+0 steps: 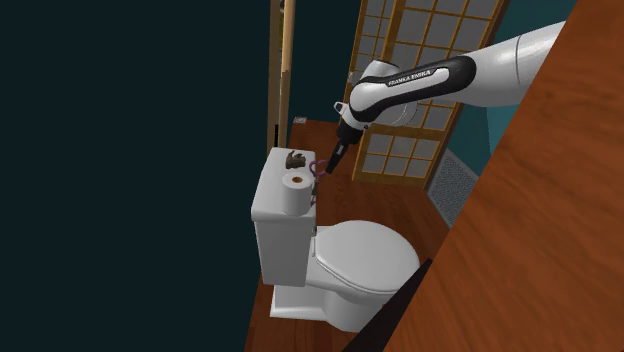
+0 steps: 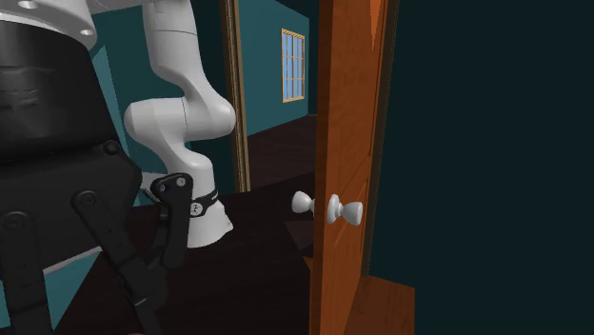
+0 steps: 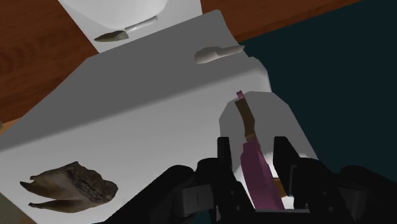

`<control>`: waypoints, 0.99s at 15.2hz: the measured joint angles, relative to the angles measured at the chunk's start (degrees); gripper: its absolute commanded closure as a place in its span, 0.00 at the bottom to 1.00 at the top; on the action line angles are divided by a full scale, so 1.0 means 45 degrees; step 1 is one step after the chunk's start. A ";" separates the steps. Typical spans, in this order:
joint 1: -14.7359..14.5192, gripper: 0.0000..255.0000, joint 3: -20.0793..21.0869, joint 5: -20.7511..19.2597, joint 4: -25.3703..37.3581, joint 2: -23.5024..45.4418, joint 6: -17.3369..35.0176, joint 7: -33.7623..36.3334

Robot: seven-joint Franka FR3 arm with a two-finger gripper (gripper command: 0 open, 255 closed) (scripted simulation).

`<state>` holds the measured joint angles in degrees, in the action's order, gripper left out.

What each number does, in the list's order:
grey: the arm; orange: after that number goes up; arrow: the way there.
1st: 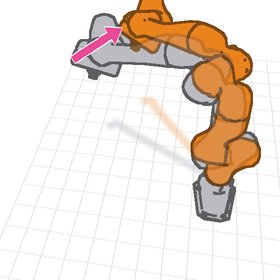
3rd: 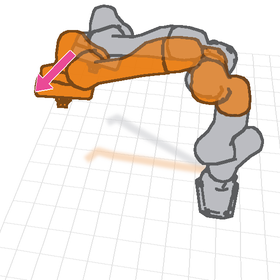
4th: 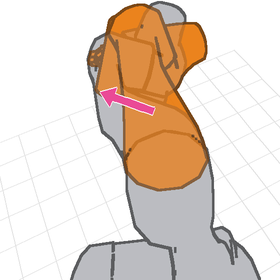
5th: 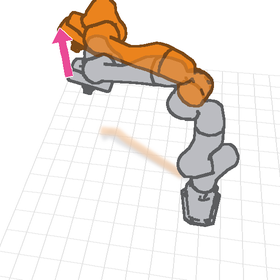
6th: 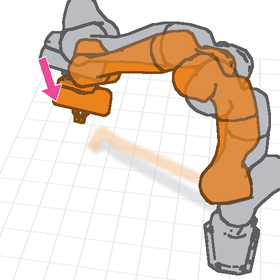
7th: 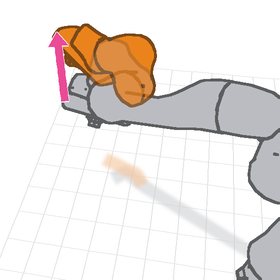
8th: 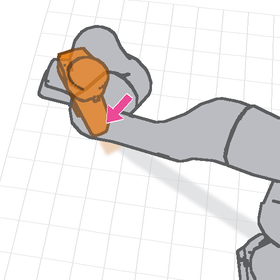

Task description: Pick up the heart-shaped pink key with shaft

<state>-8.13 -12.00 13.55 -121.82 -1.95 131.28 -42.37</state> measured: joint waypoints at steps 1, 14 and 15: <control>0.0001 1.00 -0.0002 0.0002 -0.0005 -0.0002 0.0009 -0.0004; 0.0022 1.00 -0.0009 -0.0223 0.0470 -0.0327 -0.0756 0.0239; 0.0026 1.00 -0.0011 -0.0257 0.0614 -0.0353 -0.0924 0.0282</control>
<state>-8.01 -12.05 12.39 -119.05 -3.54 127.12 -41.10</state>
